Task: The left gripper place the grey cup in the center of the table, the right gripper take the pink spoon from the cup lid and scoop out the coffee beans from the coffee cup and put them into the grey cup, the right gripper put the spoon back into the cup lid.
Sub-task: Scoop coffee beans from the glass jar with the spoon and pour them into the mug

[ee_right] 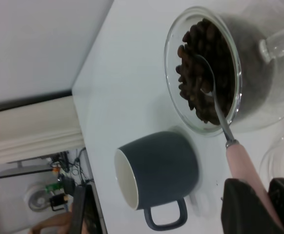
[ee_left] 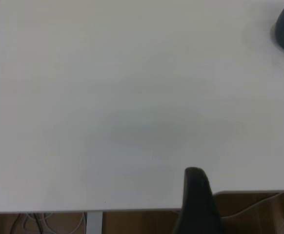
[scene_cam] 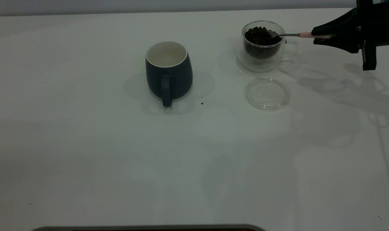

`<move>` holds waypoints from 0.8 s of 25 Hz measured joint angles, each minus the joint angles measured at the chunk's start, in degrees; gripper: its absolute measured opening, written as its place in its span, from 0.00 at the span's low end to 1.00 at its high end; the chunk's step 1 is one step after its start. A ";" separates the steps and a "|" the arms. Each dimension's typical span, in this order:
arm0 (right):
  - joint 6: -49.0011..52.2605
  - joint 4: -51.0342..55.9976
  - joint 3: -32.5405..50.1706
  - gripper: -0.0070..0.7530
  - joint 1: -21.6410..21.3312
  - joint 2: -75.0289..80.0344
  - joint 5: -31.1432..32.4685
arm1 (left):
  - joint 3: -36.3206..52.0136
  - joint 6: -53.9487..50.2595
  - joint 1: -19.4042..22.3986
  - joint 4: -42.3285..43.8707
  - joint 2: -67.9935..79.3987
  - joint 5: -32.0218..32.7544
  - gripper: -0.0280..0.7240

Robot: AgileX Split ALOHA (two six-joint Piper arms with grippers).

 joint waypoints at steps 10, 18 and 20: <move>0.16 0.87 0.00 0.16 -1.80 0.00 6.44 | 0.00 -0.06 0.00 0.00 0.00 0.00 0.79; 0.35 -0.17 0.00 0.16 -1.58 0.00 7.32 | 0.00 -0.06 0.00 0.00 0.00 0.00 0.79; 0.35 -0.95 0.00 0.16 -0.89 0.00 7.32 | 0.00 -0.06 0.00 0.00 0.00 0.00 0.79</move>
